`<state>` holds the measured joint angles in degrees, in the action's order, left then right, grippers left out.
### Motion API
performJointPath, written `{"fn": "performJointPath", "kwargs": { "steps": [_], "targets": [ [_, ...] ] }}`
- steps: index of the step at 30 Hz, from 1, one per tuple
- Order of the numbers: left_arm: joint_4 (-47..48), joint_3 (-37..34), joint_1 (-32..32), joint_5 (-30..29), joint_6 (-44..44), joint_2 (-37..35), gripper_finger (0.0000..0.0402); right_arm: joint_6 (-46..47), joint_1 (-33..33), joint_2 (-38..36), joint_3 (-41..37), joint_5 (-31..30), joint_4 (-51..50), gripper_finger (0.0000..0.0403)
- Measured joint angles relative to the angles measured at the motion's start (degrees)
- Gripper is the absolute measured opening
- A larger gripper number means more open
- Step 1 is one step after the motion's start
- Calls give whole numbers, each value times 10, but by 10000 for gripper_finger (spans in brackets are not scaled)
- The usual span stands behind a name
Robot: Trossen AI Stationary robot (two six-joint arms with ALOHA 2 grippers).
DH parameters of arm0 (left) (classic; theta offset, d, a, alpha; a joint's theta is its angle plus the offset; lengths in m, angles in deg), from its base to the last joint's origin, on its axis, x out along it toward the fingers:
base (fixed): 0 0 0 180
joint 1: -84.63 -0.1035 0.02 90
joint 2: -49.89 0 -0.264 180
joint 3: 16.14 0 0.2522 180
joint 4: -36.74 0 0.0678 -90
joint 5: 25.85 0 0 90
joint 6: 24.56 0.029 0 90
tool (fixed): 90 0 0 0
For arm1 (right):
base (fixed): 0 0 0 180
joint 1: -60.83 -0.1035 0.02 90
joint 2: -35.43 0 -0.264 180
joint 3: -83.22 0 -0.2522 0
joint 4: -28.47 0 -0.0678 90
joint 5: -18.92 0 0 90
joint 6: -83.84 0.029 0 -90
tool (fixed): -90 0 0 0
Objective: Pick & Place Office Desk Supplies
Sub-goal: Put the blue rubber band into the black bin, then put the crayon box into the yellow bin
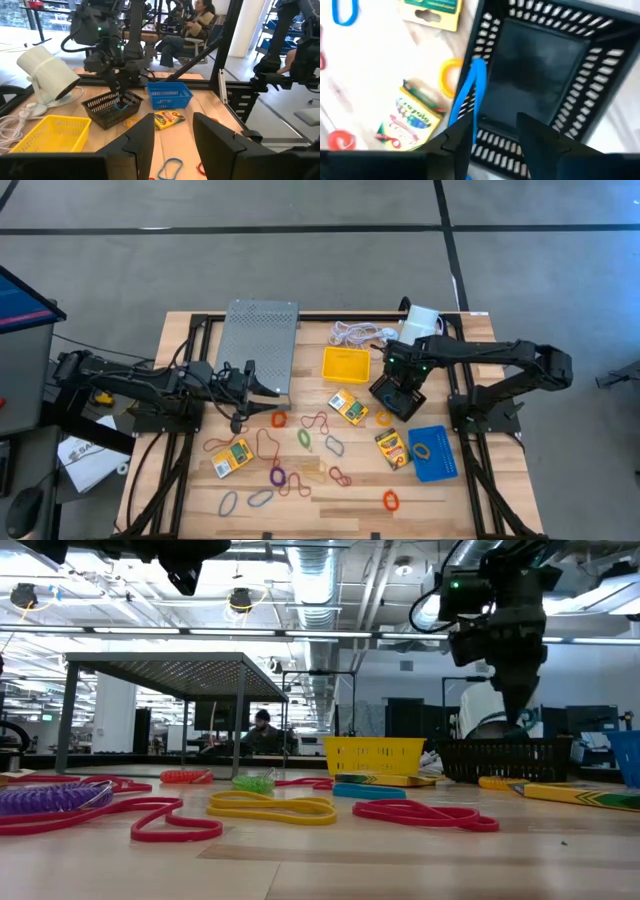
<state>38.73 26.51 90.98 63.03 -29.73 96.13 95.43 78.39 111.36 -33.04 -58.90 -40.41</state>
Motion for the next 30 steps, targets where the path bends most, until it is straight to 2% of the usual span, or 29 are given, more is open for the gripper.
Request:
{"fn": "performJointPath", "kwargs": {
  "steps": [7,12,15,18,19,21,24,26,30],
  "targets": [
    [0,0,0,0,0,0,132,-20,17,8,-5,-24,-8,212],
    [0,0,0,0,2,0,132,10,21,22,-8,-108,-14,231],
    [0,0,0,0,2,0,132,18,20,21,-8,-76,-2,226],
    [0,0,0,0,2,0,132,41,19,20,-3,-115,-19,214],
    [0,0,0,0,2,0,132,39,20,21,-3,-111,-22,209],
    [0,0,0,0,3,0,132,37,21,21,-3,-73,-9,199],
    [0,0,0,-1,3,0,132,45,19,21,-2,-75,-11,184],
    [0,0,0,-1,3,0,132,39,21,22,-6,-21,-3,175],
    [0,0,0,-1,3,0,132,46,19,22,-6,-33,-4,160]
  ]
}}
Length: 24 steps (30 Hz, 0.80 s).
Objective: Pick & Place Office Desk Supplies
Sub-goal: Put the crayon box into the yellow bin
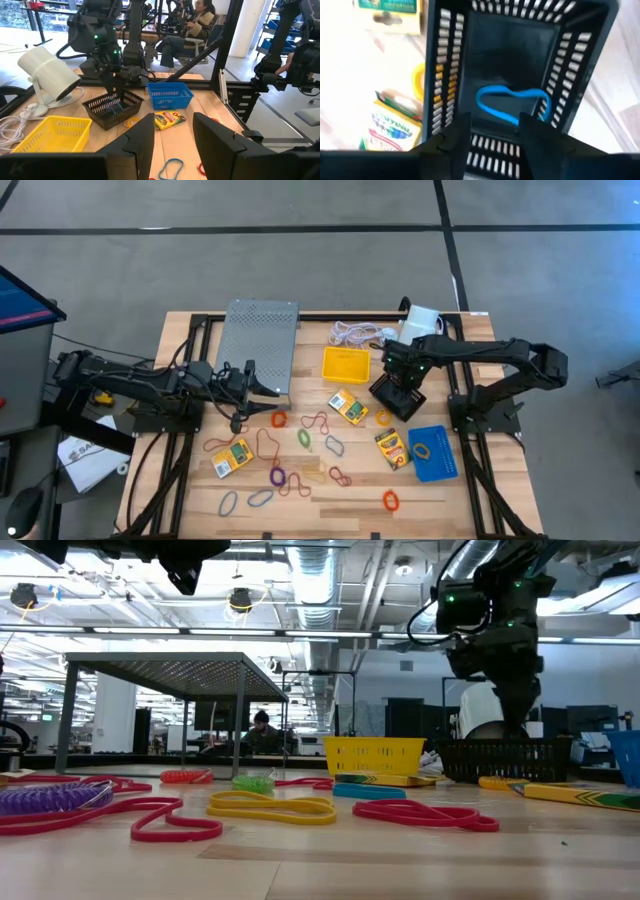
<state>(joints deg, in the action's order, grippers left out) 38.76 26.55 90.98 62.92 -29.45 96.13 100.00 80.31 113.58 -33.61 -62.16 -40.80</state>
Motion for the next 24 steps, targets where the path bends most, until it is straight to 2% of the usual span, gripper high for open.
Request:
{"fn": "performJointPath", "kwargs": {
  "steps": [5,10,12,16,20,24],
  "targets": [
    [0,0,0,5,0,0,132,0,-4,-2,0,0,3,149],
    [10,4,5,48,16,12,132,-5,-12,-2,9,33,3,143],
    [73,26,12,53,19,22,132,-10,-18,-2,18,35,4,141],
    [238,112,32,51,31,78,132,-10,-32,-2,43,36,7,137],
    [364,199,58,47,31,144,132,-11,-47,-3,64,30,16,133],
    [472,262,84,17,6,202,132,-3,-65,-3,75,28,31,128]
  ]
}}
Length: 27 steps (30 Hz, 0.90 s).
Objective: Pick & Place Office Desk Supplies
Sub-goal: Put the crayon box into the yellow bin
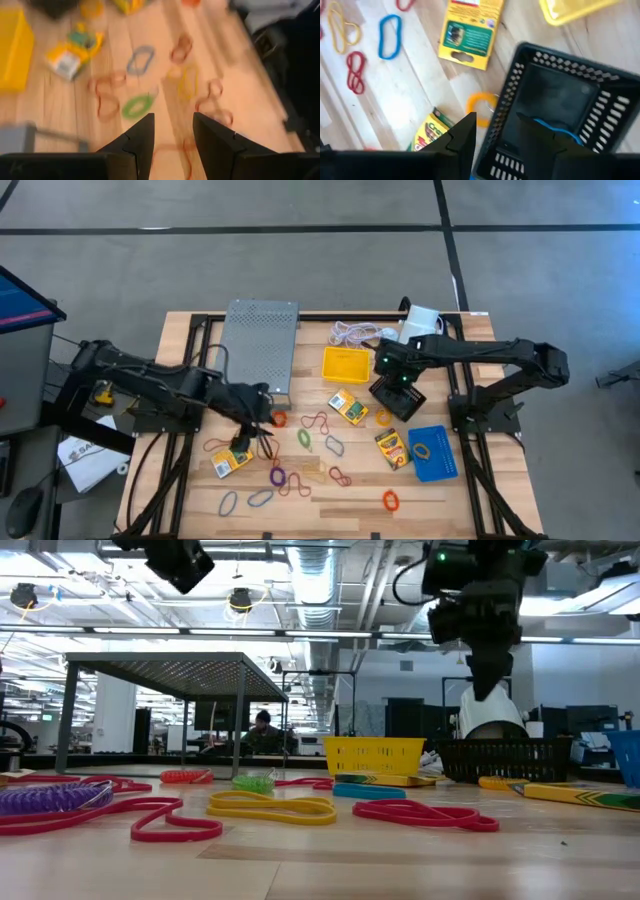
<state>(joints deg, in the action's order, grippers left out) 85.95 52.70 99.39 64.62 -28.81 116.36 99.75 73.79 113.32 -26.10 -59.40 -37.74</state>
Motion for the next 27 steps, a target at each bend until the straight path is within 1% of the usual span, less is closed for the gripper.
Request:
{"fn": "performJointPath", "kwargs": {
  "steps": [4,7,10,16,19,23,27],
  "targets": [
    [74,36,29,-38,-43,52,128,6,-18,0,4,-11,14,125],
    [107,52,49,-61,-82,90,122,6,-33,0,5,-12,26,123],
    [130,66,66,-67,-121,132,116,7,-46,0,5,-12,30,122],
    [227,105,89,-66,-200,212,104,4,-72,0,5,-25,39,122],
    [248,116,102,-51,-201,240,99,0,-83,0,5,-37,39,122],
    [263,118,114,-5,-157,266,97,0,-93,0,5,-45,39,122],
    [268,118,122,5,-151,293,101,1,-105,0,5,-45,39,122]
  ]
}}
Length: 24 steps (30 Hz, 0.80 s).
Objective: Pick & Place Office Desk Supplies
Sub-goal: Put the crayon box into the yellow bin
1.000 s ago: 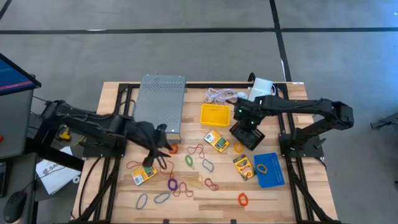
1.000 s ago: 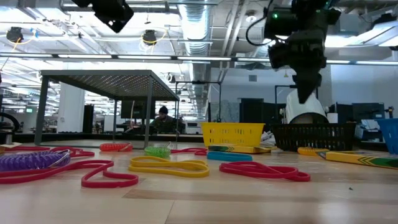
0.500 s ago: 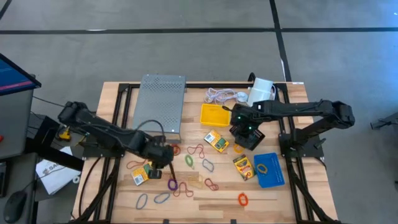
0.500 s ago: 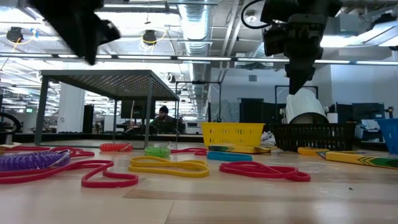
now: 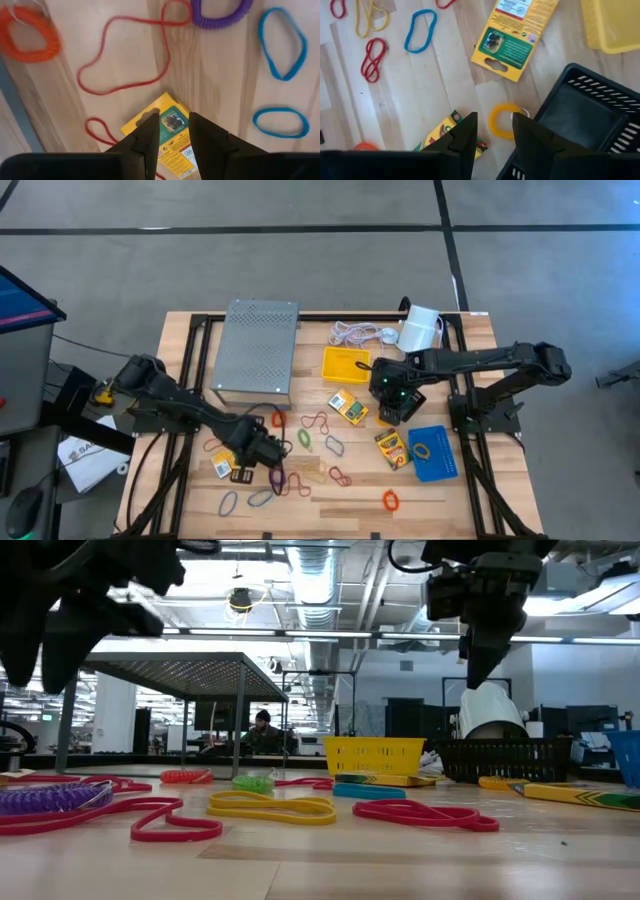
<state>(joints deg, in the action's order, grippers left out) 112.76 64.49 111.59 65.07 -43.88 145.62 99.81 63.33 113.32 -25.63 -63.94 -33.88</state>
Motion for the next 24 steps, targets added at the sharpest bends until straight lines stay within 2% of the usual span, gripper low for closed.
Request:
{"fn": "performJointPath", "kwargs": {
  "steps": [6,11,18,24],
  "targets": [
    [18,0,1,-2,-39,44,102,1,-18,0,0,-41,0,122],
    [14,0,1,-15,-94,68,101,0,-18,0,0,-44,-1,122],
    [-21,0,0,-19,-227,80,101,-14,-17,0,0,-44,1,122],
    [-31,14,7,-39,-264,80,92,-30,-17,0,0,-47,9,122]
  ]
}}
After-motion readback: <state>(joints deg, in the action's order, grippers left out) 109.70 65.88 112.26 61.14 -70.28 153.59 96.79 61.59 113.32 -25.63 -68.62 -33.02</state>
